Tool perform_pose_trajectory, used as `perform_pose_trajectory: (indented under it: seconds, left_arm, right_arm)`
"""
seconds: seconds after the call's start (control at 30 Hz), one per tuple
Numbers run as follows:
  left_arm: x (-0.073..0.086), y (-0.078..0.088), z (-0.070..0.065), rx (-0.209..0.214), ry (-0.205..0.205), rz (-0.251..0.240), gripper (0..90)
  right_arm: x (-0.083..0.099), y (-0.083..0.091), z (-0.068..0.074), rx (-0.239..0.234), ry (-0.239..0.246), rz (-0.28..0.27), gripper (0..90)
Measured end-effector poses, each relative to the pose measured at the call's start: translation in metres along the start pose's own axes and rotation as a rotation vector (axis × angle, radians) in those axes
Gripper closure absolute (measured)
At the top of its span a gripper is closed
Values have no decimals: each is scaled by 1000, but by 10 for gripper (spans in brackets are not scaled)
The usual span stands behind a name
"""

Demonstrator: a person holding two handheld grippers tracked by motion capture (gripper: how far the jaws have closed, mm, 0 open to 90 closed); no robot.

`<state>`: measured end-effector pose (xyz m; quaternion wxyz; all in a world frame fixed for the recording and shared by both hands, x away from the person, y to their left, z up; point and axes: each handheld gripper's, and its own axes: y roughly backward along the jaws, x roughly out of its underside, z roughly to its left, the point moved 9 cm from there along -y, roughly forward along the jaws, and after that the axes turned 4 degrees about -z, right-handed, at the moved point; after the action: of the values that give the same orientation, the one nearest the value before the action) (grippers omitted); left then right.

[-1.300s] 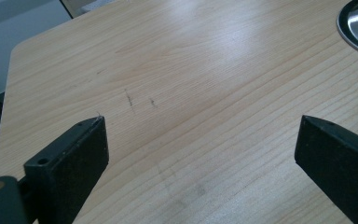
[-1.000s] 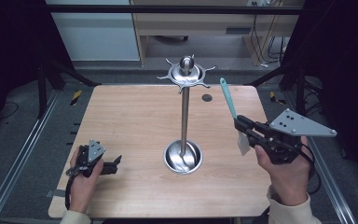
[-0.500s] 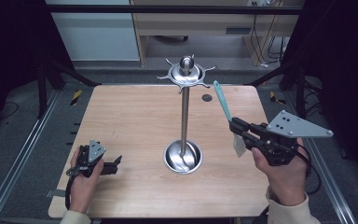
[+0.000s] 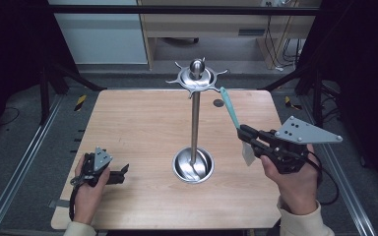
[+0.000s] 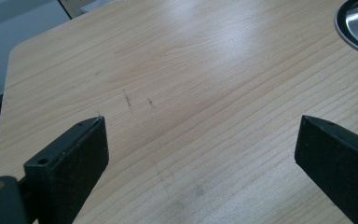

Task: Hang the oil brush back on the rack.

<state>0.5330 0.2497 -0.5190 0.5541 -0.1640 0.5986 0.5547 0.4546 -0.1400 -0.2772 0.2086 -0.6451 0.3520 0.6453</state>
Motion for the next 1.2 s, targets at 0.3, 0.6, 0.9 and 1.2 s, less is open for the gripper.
perform_pose_trajectory:
  seconds: [0.3, 0.6, 0.9, 1.2]
  left_arm:
    - [0, -1, -1, 1, -7, 6, 24]
    - [0, -1, -1, 5, -8, 6, 24]
    - [1, -1, -2, 7, -10, 9, 24]
    - [1, -1, -2, 7, -10, 9, 24]
  right_arm:
    - [4, -9, 3, -13, -10, 7, 826]
    - [10, -26, 8, -13, -41, -15, 826]
    - [12, -32, 10, -15, -49, -25, 825]
    - [13, -33, 11, -12, -39, -23, 824]
